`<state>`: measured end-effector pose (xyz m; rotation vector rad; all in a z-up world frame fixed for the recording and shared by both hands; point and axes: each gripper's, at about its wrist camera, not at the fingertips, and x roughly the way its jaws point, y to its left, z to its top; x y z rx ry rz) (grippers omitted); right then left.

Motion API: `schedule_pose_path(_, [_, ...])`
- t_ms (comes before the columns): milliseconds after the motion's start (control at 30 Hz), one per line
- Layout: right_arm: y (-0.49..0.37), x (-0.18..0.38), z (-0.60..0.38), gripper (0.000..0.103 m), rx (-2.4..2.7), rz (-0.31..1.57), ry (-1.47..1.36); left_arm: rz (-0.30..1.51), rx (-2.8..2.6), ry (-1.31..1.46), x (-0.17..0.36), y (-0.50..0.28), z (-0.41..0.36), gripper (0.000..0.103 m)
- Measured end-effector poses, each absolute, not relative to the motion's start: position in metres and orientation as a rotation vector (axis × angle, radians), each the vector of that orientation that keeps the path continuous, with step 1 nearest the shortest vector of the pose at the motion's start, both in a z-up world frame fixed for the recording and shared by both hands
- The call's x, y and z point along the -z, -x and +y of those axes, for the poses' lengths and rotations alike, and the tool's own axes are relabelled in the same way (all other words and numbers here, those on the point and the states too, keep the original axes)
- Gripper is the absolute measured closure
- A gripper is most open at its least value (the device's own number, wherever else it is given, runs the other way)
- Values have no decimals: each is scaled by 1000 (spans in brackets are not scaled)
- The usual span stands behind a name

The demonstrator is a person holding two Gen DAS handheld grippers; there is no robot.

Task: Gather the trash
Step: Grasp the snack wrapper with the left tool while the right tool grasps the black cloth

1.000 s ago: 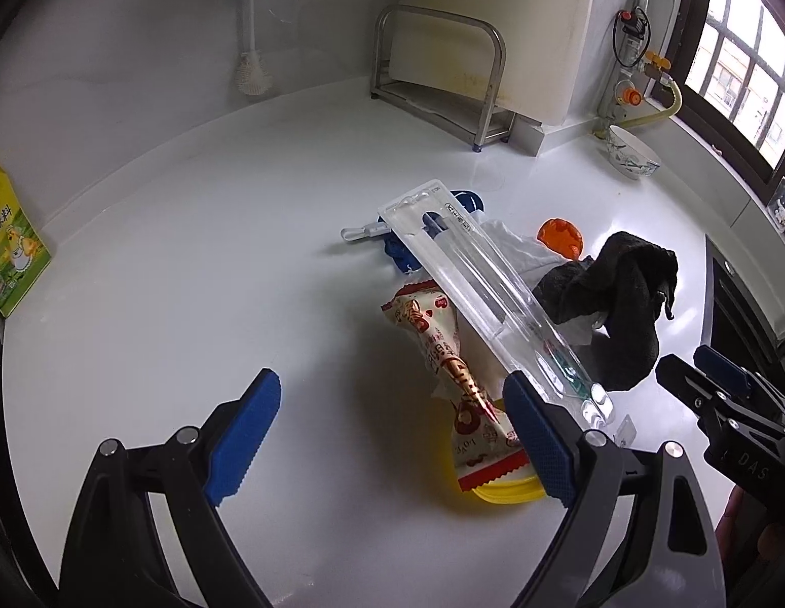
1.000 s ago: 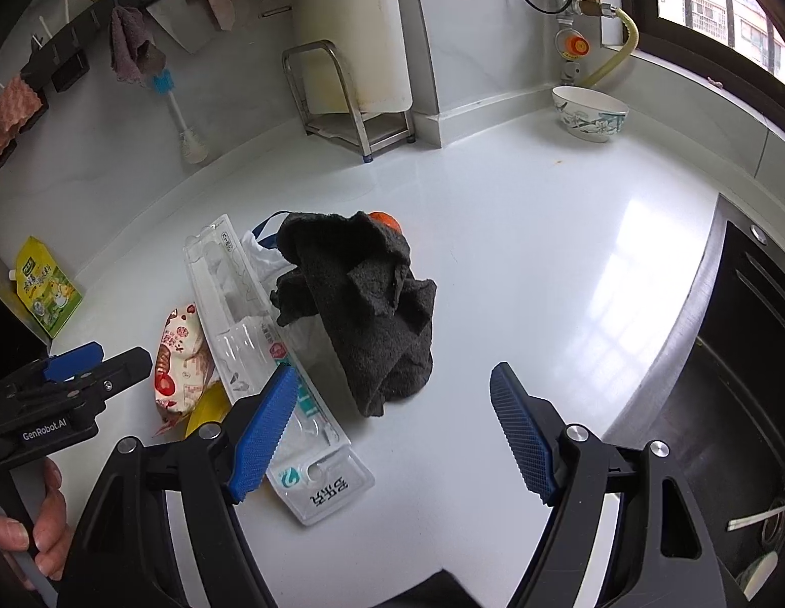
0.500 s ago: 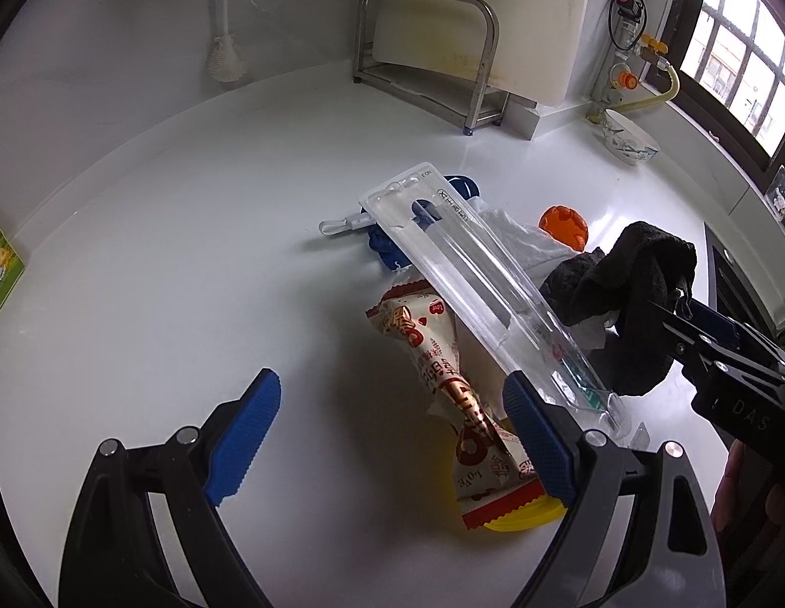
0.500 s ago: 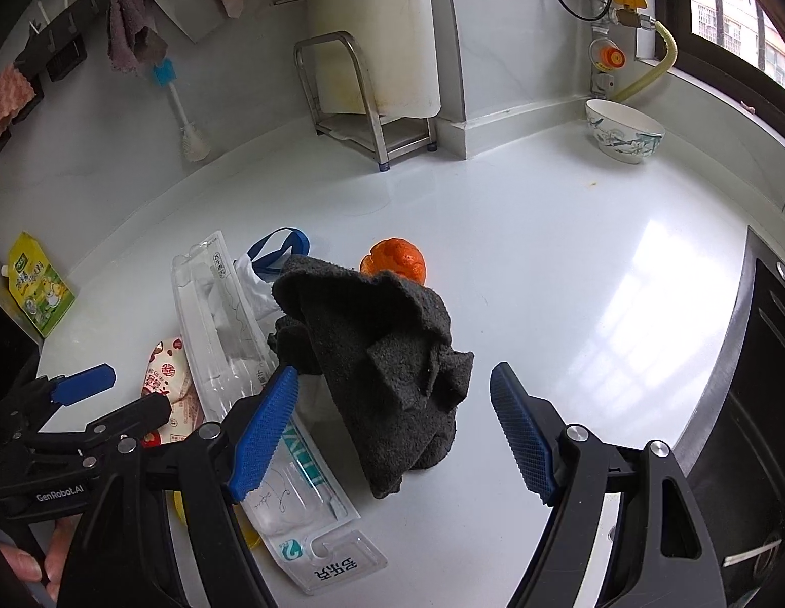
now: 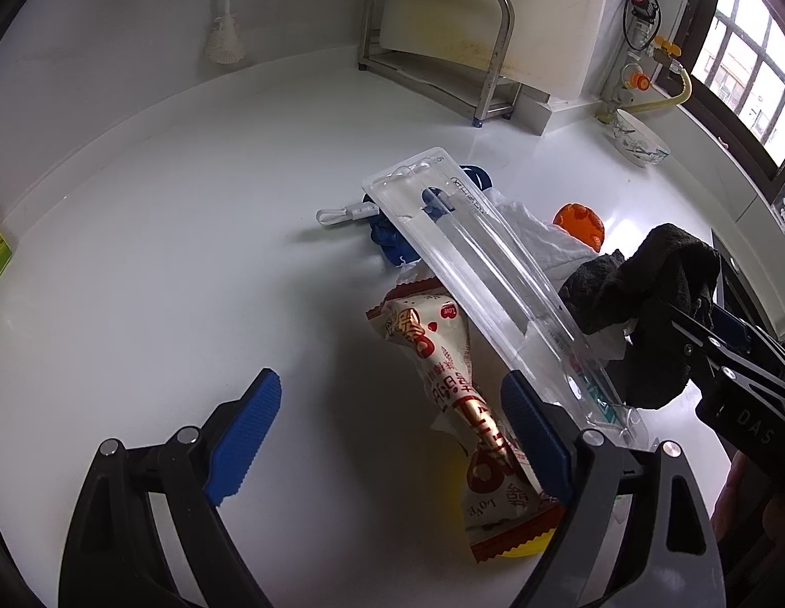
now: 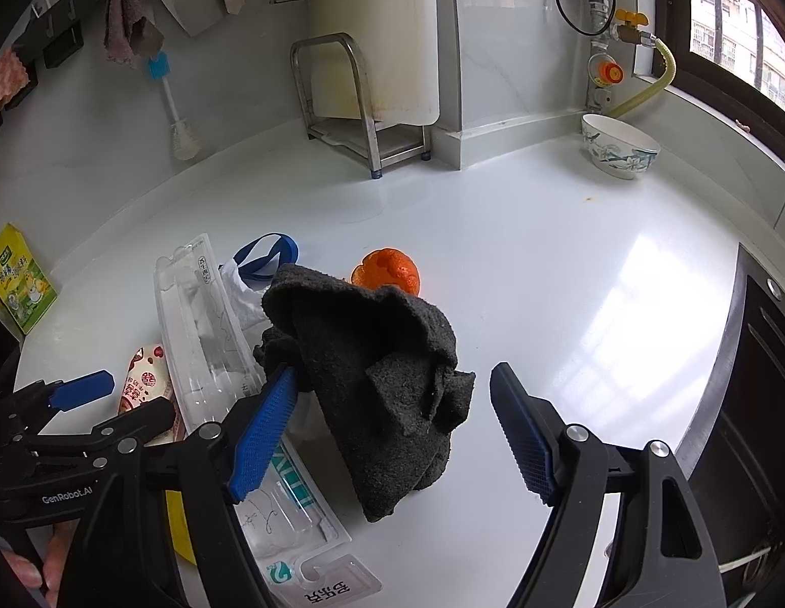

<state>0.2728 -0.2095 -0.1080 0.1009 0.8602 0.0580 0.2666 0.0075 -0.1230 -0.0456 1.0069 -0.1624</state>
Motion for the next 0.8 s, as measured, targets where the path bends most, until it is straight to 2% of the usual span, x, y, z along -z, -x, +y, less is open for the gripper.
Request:
schedule_pose_path(133, [-274, 111, -208, 28, -53, 862, -93, 1017, 174, 43, 127, -265, 5, 31])
schedule_pose_path(267, [-274, 110, -205, 30, -62, 853, -84, 1032, 192, 45, 130, -265, 4, 50])
schedule_pose_path(433, [-273, 108, -199, 53, -77, 853, -53, 1051, 204, 57, 133, -266, 7, 74])
schedule_pose_path(533, [-272, 105, -202, 64, -80, 851, -68, 1048, 203, 62, 132, -266, 11, 74])
schedule_pose_path(800, [-262, 93, -214, 76, -41, 827, -113, 1001, 190, 48, 114, -265, 21, 76])
